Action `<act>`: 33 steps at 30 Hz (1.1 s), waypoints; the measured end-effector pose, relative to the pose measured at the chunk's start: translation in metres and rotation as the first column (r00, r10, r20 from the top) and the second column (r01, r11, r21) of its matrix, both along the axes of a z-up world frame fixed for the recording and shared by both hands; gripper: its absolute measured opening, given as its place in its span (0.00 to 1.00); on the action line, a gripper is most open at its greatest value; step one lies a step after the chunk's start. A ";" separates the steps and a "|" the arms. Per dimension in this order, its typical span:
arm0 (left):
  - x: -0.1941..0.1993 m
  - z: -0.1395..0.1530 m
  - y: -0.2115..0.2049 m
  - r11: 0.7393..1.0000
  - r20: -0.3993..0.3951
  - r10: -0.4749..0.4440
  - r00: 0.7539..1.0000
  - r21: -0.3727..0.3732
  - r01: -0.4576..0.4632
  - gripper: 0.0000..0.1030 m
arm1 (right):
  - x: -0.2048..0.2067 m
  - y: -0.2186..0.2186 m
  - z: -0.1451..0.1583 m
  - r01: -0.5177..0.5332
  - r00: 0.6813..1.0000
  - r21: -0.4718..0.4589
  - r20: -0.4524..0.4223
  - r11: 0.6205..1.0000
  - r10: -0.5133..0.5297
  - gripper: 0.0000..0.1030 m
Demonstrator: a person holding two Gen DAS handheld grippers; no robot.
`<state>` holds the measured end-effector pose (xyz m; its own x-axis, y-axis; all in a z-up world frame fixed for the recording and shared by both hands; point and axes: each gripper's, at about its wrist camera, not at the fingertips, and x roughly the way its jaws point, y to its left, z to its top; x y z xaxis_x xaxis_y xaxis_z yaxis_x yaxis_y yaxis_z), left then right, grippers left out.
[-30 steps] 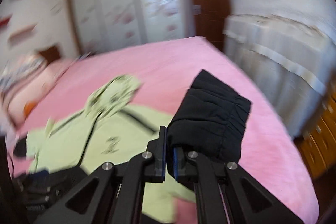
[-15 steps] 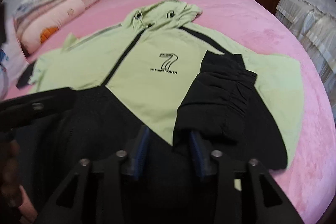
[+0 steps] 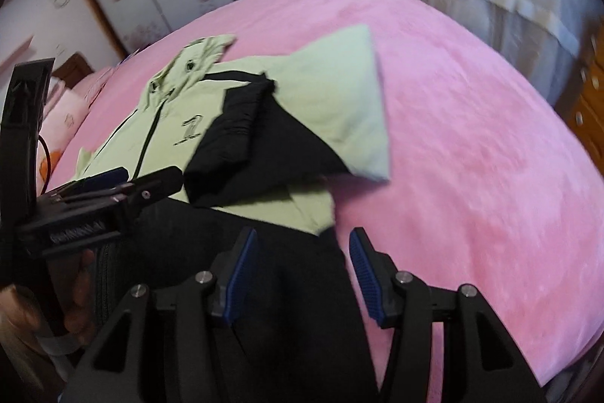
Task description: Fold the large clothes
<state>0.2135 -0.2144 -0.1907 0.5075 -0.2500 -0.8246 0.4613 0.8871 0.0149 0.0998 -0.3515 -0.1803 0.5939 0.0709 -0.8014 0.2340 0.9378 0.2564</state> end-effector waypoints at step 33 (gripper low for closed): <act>0.129 0.162 0.082 0.917 0.102 0.203 0.974 -0.368 -0.153 0.07 | 0.117 -0.002 -0.028 -0.050 0.999 -0.078 -0.010 0.996 0.049 0.39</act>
